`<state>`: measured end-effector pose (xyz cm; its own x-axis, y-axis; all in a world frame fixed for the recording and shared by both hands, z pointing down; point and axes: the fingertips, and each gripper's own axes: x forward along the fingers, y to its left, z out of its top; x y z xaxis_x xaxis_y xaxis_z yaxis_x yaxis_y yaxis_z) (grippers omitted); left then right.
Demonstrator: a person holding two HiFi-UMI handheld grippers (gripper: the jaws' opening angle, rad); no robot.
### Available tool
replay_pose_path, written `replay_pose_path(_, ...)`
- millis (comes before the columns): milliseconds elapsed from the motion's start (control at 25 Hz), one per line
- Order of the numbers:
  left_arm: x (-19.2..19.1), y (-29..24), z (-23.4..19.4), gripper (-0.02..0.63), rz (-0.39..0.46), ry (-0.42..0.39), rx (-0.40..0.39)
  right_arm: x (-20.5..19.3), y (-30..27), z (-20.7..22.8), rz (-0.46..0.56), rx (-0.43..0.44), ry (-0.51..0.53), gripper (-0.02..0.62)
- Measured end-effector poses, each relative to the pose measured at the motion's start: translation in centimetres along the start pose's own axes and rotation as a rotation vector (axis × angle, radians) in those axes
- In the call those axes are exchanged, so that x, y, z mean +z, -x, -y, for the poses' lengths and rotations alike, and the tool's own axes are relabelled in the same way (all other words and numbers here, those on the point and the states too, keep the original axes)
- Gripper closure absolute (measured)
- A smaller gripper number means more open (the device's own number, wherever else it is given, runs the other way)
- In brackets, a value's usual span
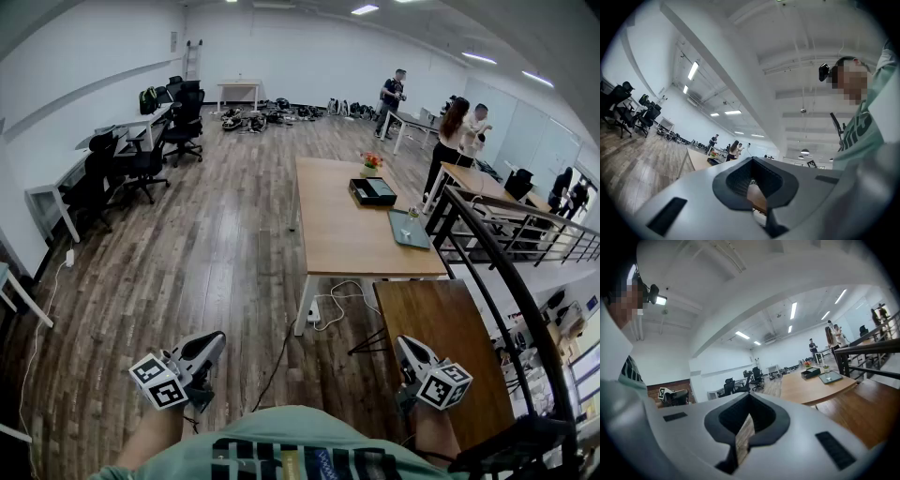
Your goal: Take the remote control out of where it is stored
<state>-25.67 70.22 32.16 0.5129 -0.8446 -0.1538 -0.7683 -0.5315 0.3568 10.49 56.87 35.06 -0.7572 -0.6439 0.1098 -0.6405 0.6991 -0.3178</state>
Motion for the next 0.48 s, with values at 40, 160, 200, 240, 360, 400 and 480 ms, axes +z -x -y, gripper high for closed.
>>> replay_pose_path(40,0.1,-0.1,-0.1,0.614,0.001,-0.001,0.001,0.2,-0.2,0.0,-0.001,0.003,0.004,0.589)
replay_pose_path(160,0.2,-0.2,-0.2,0.614,0.007,-0.005,0.003,0.8,-0.9,0.0,-0.002,0.014,0.016,0.589)
replay_pose_path(200,0.2,-0.2,-0.2,0.614,0.008,-0.006,0.004,0.9,-1.1,-0.1,-0.003,0.018,0.020,0.589)
replay_pose_path(240,0.2,-0.2,-0.3,0.614,0.009,-0.007,0.004,0.9,-1.3,-0.2,-0.003,0.022,0.022,0.589)
replay_pose_path(360,0.2,0.1,-0.5,0.614,0.005,-0.006,0.007,0.8,-1.7,-0.6,-0.005,0.031,0.022,0.589)
replay_pose_path(400,0.3,0.3,-0.5,0.614,0.003,-0.006,0.008,0.8,-1.8,-0.7,-0.006,0.032,0.022,0.589)
replay_pose_path(480,0.5,0.6,-0.7,0.614,0.002,-0.005,0.011,0.8,-2.0,-1.0,-0.008,0.032,0.022,0.589)
